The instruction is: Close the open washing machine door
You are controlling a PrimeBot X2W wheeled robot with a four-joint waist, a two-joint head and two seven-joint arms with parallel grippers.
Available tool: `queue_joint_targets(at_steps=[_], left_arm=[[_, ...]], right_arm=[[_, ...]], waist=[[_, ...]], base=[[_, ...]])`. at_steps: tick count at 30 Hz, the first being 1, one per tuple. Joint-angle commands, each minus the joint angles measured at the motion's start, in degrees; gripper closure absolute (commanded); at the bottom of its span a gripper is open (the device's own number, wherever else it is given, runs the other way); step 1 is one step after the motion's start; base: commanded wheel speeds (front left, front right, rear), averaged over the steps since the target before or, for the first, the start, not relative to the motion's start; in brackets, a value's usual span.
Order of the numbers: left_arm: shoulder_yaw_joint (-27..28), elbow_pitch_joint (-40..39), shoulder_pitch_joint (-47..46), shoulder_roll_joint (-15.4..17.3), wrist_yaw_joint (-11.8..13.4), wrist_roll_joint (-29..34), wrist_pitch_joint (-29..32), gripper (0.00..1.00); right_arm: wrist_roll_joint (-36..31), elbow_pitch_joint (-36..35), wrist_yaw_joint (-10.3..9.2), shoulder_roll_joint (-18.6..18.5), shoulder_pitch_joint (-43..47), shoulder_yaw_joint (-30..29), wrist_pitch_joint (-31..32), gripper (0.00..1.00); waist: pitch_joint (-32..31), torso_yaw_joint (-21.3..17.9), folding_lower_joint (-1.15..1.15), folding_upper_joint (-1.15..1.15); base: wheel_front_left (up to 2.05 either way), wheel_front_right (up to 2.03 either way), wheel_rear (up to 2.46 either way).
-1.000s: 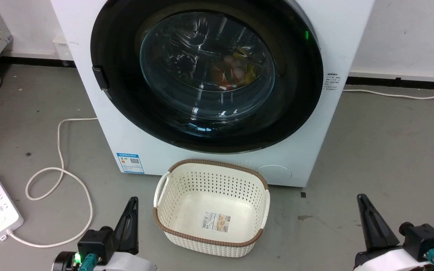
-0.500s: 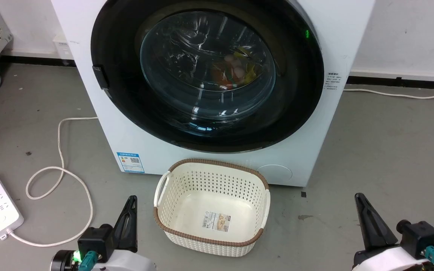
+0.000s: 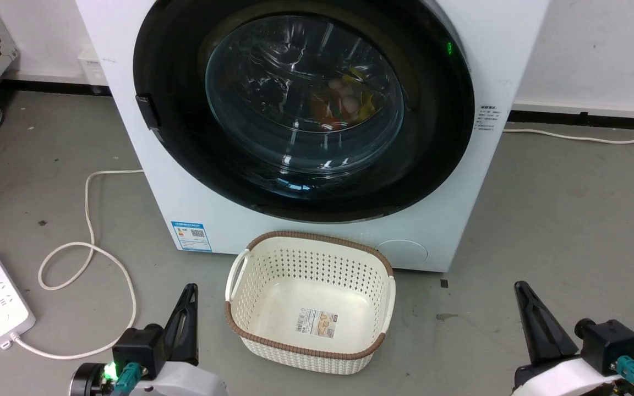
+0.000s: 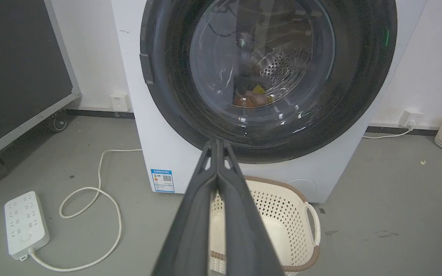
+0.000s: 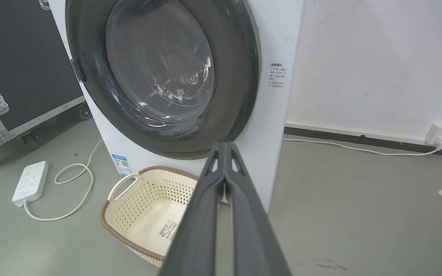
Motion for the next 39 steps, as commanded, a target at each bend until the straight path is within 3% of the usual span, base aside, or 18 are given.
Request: queue_joint_targets(at_steps=[1, 39], left_arm=[[0.3, -0.4, -0.1, 0.0, 0.4, 0.4, 0.4, 1.00], [1.2, -3.3, -0.2, 0.0, 1.4, 2.7, 4.7, 1.00]], right_arm=[[-0.6, -0.6, -0.02, 0.1, -0.3, 0.1, 0.4, 1.00], [-2.4, -3.3, -0.03, 0.2, -0.6, 1.0, 4.8, 1.00]], waist=[[0.0, 0.0, 0.00, 0.00], [0.4, 0.3, 0.00, 0.00]], base=[[0.00, 0.00, 0.00], [0.00, 0.00, 0.00]])
